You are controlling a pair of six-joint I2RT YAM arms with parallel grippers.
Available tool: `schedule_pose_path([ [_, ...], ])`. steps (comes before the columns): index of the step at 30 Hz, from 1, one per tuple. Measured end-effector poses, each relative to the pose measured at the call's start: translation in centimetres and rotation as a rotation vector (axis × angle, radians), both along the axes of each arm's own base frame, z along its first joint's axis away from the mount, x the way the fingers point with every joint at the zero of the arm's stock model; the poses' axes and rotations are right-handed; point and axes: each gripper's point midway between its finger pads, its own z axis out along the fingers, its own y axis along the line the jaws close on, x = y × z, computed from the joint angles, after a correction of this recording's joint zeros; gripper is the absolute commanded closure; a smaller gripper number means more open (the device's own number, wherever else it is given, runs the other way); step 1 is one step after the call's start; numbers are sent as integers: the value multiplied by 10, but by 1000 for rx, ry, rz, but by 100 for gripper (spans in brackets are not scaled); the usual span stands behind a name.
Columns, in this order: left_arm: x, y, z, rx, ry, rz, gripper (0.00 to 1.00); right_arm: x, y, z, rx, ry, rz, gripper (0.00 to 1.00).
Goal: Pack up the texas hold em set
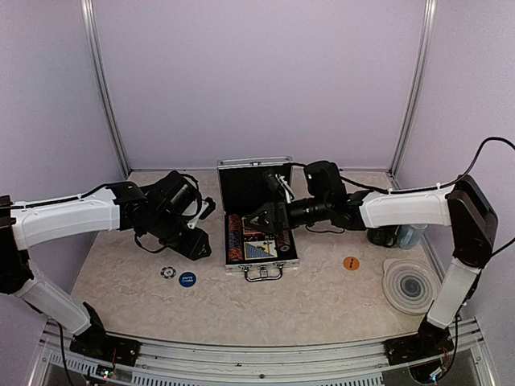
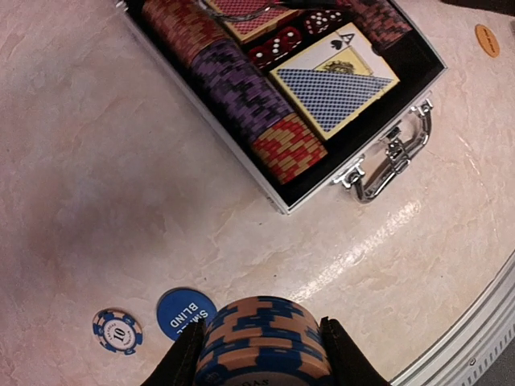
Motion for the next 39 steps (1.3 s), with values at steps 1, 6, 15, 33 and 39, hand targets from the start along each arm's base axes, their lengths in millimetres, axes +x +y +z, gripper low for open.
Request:
schedule_pose_path([
  [1, -3, -7, 4, -2, -10, -28, 100, -2, 3, 1, 29, 39, 13, 7],
  [6, -13, -24, 13, 1, -28, -110, 100, -12, 14, -7, 121, 206, 67, 8],
  [15, -28, -39, 18, 20, -53, -187, 100, -19, 24, -6, 216, 386, 105, 11],
  [33, -39, -49, 18, 30, -61, -229, 100, -42, 59, -23, 221, 514, 197, 14],
  [39, -42, -51, 15, 35, -57, -239, 100, -49, 74, -28, 222, 528, 234, 16],
])
